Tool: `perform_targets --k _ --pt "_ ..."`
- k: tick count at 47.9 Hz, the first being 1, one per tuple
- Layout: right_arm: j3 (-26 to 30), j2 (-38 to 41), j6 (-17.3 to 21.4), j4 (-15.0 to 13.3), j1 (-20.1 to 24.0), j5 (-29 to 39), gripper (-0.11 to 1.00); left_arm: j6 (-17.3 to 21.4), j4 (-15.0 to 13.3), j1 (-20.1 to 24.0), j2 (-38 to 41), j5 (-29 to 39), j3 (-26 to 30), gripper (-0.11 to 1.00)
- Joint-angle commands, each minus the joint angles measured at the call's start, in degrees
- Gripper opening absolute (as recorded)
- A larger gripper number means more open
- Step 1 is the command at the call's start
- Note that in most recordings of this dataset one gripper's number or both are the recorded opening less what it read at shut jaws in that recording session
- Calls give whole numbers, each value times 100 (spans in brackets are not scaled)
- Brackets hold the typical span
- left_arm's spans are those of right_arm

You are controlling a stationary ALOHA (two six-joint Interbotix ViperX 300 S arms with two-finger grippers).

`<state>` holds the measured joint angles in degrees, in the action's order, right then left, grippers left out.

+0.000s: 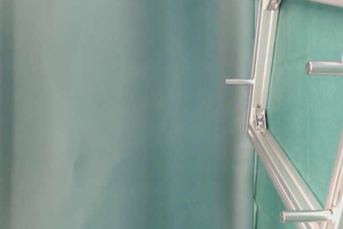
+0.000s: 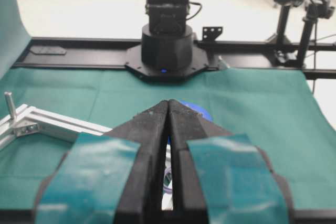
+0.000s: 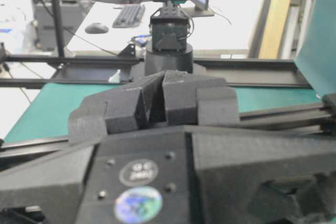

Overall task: Find the location of the shaft and insert the gear.
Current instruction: 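Move the right gripper toward the blue gear, opening its fingers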

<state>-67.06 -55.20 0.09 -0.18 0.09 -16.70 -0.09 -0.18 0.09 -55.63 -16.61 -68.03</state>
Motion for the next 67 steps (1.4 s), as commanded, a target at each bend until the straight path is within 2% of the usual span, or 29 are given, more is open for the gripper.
perform_targets --k 1,13,25,28,30,40,44,55,67 --pt "88 35 -9 9 9 9 0 70 -53 0 62 -26 220 1" --pt "404 -123 0 0 9 1116 0 70 -62 0 79 105 211 1" --pt "536 -158 9 0 9 1433 1 88 -62 0 97 105 220 1" --pt "554 -158 9 9 9 1485 7 88 -62 0 105 105 220 1" --pt "562 -158 9 9 9 1503 15 88 -62 0 105 114 220 1" --pt "598 -141 44 0 9 1494 77 88 -62 0 105 105 220 1" --pt "624 -141 44 0 9 1503 91 88 -62 0 105 105 220 1" --pt "712 -132 53 9 9 1802 92 105 -62 9 105 114 229 1" --pt "861 -132 281 18 9 2900 92 105 -62 53 105 220 264 1"
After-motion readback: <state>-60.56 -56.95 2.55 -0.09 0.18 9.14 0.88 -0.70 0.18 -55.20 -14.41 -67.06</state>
